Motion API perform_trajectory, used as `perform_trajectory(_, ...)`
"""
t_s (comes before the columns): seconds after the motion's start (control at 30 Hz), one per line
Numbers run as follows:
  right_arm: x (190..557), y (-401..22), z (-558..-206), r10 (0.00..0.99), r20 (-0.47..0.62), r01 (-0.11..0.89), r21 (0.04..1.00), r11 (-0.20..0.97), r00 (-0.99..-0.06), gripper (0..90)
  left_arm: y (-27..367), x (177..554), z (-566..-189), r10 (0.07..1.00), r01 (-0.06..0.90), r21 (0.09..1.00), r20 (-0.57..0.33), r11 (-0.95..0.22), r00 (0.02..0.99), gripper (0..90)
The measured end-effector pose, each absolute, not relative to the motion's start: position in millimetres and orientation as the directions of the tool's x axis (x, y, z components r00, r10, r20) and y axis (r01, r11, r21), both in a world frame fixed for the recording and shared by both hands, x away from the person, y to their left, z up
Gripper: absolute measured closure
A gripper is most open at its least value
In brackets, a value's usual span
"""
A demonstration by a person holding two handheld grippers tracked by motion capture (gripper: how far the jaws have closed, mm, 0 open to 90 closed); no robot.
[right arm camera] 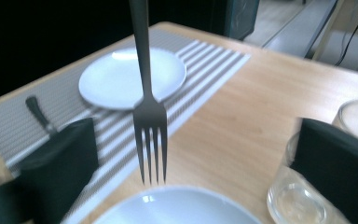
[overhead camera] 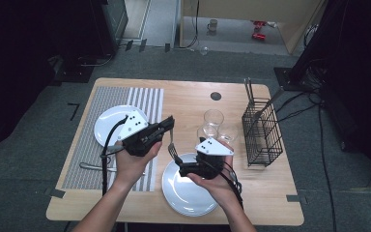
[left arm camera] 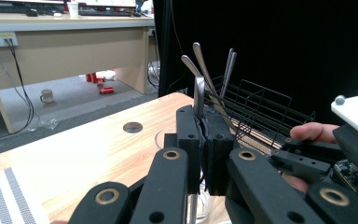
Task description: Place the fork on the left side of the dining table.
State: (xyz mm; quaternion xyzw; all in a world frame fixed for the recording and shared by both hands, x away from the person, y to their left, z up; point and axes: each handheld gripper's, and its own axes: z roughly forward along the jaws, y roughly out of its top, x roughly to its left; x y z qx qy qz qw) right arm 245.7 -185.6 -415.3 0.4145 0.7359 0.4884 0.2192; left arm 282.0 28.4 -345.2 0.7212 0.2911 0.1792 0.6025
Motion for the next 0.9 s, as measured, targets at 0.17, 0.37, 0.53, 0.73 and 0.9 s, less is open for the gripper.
perform_trajectory(0.17, 241.8, -197.0, -420.1, 0.826, 0.09, 0.423, 0.886, 0.188, -0.557, 0.0, 31.0, 283.7, -345.2, 0.647, 0.201, 0.974, -0.085, -0.107, 0.758, 89.0)
perform_trajectory(0.37, 237.3, -212.9, -427.5, 0.848, 0.086, 0.433, 0.884, 0.178, -0.523, 0.0, 36.2, 287.5, -346.2, 0.659, 0.189, 0.976, -0.072, -0.109, 0.749, 89.1)
perform_trajectory(0.53, 233.3, -228.1, -435.5, 0.86, 0.093, 0.447, 0.879, 0.166, -0.502, 0.0, 39.7, 290.4, -346.9, 0.67, 0.184, 0.977, -0.067, -0.106, 0.739, 89.1)
perform_trajectory(0.73, 226.8, -242.9, -445.1, 0.876, 0.069, 0.452, 0.874, 0.177, -0.477, 0.0, 43.6, 294.8, -347.7, 0.682, 0.178, 0.978, -0.06, -0.105, 0.728, 89.1)
perform_trajectory(0.9, 221.3, -252.0, -453.2, 0.883, 0.059, 0.461, 0.868, 0.185, -0.465, 0.0, 46.8, 304.2, -351.3, 0.701, 0.178, 0.979, -0.058, -0.099, 0.71, 89.1)
